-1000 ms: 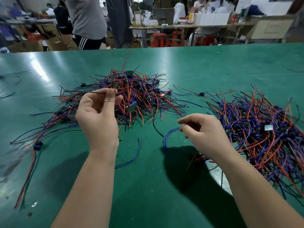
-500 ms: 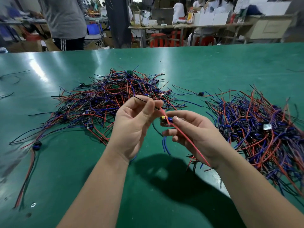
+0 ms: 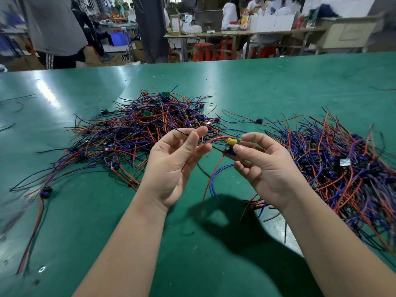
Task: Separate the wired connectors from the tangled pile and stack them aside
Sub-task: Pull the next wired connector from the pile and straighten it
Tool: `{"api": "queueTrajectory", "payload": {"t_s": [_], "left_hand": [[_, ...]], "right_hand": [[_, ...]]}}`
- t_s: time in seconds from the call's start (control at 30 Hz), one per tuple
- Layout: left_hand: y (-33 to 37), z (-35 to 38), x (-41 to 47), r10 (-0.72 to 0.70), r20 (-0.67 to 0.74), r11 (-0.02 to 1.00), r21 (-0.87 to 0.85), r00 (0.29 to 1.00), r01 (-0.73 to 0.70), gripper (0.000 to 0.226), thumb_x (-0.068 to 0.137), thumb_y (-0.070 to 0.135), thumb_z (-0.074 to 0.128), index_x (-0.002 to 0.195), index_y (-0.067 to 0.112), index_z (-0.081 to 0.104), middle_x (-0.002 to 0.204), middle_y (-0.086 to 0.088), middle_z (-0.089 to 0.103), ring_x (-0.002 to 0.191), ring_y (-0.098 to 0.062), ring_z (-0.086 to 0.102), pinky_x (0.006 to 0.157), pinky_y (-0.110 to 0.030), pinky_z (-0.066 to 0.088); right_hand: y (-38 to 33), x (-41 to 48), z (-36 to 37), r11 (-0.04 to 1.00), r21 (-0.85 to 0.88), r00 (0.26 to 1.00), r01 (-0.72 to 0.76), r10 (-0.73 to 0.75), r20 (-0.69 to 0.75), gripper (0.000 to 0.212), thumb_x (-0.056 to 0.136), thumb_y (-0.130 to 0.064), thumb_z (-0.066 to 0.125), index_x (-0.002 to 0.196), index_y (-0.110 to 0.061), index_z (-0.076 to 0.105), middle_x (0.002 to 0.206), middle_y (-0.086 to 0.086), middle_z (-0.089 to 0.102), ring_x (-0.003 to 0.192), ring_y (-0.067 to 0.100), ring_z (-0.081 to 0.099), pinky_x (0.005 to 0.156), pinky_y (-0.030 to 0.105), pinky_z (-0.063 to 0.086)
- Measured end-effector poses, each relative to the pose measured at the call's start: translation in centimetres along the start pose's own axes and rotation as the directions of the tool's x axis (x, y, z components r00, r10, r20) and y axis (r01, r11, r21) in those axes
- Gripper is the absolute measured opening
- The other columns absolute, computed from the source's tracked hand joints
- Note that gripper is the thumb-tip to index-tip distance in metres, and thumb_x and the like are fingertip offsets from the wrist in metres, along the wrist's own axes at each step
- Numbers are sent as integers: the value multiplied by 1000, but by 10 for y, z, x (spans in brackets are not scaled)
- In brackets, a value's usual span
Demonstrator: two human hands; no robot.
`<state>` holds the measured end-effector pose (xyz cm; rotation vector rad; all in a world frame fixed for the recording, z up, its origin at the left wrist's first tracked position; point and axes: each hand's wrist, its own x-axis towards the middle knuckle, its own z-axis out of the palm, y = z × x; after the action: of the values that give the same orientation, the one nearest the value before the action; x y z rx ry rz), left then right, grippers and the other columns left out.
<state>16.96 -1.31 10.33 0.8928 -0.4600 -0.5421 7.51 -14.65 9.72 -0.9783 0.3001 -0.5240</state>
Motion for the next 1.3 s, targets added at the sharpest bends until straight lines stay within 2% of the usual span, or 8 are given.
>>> {"api": "queueTrajectory", "payload": {"t_s": [0.27, 0.5, 0.73, 0.83, 0.97, 1.1, 1.2, 1.3], "left_hand": [[-2, -6, 3, -22, -23, 1000, -20, 999, 22, 12, 71, 21, 64, 64, 21, 73, 79, 2, 74, 62, -8, 68, 69, -21, 56], [-3, -11, 7, -14, -63, 999, 46, 998, 17, 13, 70, 33, 67, 68, 21, 71, 77, 5, 72, 58, -6, 64, 61, -18, 51], [-1, -26, 15, 99, -253, 937, 349, 962, -4, 57, 93, 55, 41, 61, 20, 73, 75, -2, 74, 58, -14, 65, 61, -24, 48], [-1, -41, 20, 197, -375, 808, 585, 906, 67, 70, 100, 53, 25, 61, 19, 72, 73, 0, 74, 63, -14, 67, 69, -30, 46], [-5, -55, 23, 282, -376, 580, 800, 883, 156, 56, 100, 48, 32, 67, 25, 70, 74, 6, 71, 77, -17, 66, 74, -31, 49], [-7, -60, 22, 300, -387, 362, 892, 872, 271, 44, 98, 45, 38, 72, 26, 68, 67, 9, 64, 68, -9, 57, 57, -24, 37], [-5, -70, 20, 315, -372, 41, 924, 873, 379, 24, 92, 37, 46, 92, 25, 67, 97, -5, 63, 91, -27, 50, 75, -35, 41], [-3, -74, 18, 207, -458, -130, 863, 865, 488, 28, 90, 38, 50, 116, 31, 60, 130, -11, 46, 117, -35, 38, 94, -39, 35]], "right_hand": [[-3, 2, -3, 999, 21, 999, -31, 31, -16, 29, 76, 8, 60, 96, -11, 67, 72, 5, 64, 57, 12, 58, 52, 17, 51], [-3, 1, -5, 1000, 7, 999, -27, 27, 27, 26, 81, 11, 53, 77, -12, 65, 69, 3, 67, 63, 14, 67, 53, 18, 51], [-5, 8, -13, 994, -102, 991, 30, -43, -125, 16, 85, 2, 60, 77, -12, 59, 63, 3, 68, 57, 14, 67, 52, 18, 49], [-2, 12, -22, 941, -339, 961, 11, -104, -257, 16, 85, -5, 66, 74, -16, 61, 67, 2, 69, 58, 17, 65, 49, 19, 46], [2, 15, -28, 842, -539, 948, -20, -155, -278, 12, 82, -12, 72, 74, -16, 64, 58, -6, 67, 46, 4, 57, 43, 15, 39], [-2, 17, -28, 941, -337, 952, -28, -77, -295, 10, 86, -3, 64, 80, -9, 60, 73, 8, 67, 52, 10, 61, 49, 18, 45], [-20, 34, -19, 971, -241, 953, -2, -71, -295, 11, 89, 2, 59, 83, -6, 53, 77, 15, 67, 57, 15, 67, 52, 18, 51], [-47, 75, -11, 973, -226, 941, 52, -123, -315, 11, 89, 4, 58, 92, 0, 48, 87, 22, 64, 62, 18, 67, 59, 19, 54]]}}
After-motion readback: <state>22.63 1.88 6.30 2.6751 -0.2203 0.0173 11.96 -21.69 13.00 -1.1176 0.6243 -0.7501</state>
